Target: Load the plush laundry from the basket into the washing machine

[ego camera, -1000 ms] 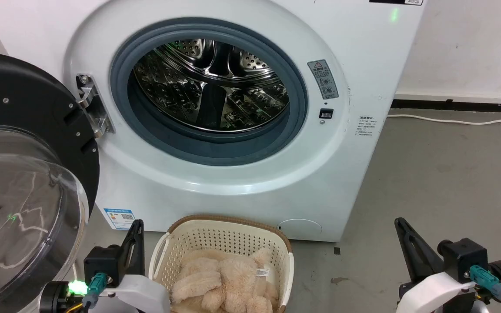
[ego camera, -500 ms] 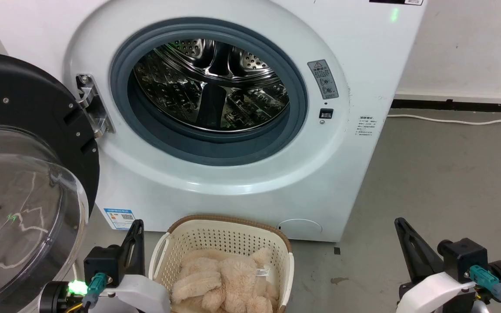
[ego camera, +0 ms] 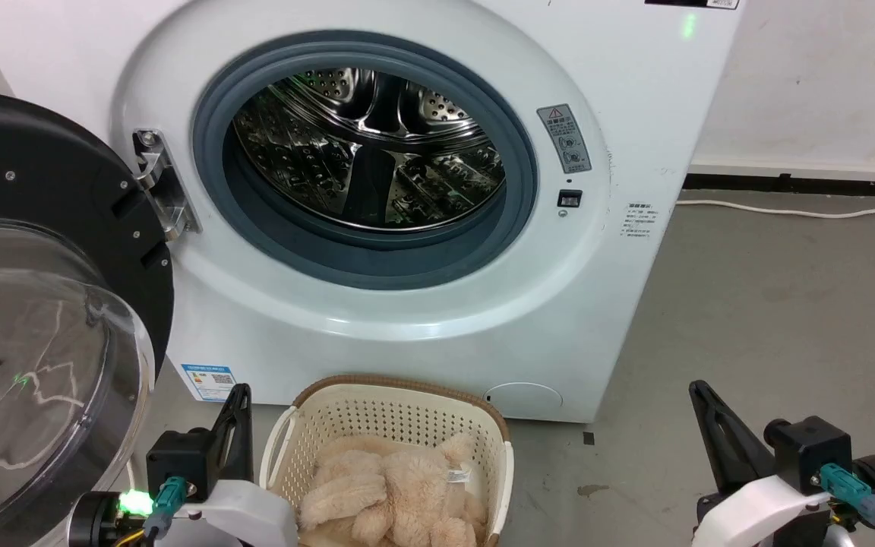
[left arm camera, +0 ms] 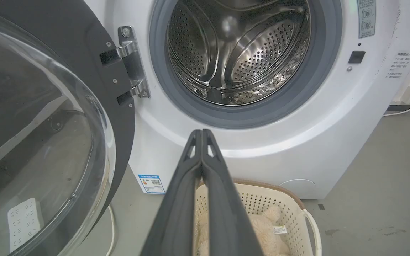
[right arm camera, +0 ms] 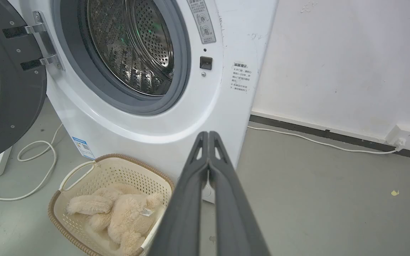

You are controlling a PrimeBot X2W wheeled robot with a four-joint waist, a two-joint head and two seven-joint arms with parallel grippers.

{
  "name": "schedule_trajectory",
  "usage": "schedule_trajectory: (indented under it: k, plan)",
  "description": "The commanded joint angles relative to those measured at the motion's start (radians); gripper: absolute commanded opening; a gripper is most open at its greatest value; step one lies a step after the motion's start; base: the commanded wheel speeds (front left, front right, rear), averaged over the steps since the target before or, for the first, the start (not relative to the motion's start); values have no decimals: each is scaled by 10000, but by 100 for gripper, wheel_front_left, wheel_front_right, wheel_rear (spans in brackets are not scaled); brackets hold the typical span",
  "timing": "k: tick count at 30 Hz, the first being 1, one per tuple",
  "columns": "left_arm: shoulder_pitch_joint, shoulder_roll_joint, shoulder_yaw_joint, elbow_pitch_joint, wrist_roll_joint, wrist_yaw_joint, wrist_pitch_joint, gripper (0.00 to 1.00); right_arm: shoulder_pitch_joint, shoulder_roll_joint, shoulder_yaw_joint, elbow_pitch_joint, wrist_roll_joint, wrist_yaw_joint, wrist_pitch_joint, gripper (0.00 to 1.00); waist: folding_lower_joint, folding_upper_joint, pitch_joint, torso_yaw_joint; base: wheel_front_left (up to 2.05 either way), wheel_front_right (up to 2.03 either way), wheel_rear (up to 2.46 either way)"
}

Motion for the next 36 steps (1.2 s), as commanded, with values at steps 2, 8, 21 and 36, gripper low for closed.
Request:
schedule_trajectory:
  k: [2,8,21,36]
  plan:
    - [-146,1,7,-43,26,-43,3,0,-119,-20,-3,-43,-76,8,3,0,0,0,0,0,0,0,0]
    - [-146,1,7,-43,26,-43,3,0,-119,-20,-3,-43,-76,8,3,0,0,0,0,0,0,0,0]
    - [-146,1,7,-43,26,-43,3,0,-119,-20,-3,-43,-76,8,3,0,0,0,0,0,0,0,0]
    - [51,0,-86,10,-159,20,-91,100,48,-1,53,51,174,0,-93,100,0,0,0,13,0,0,0]
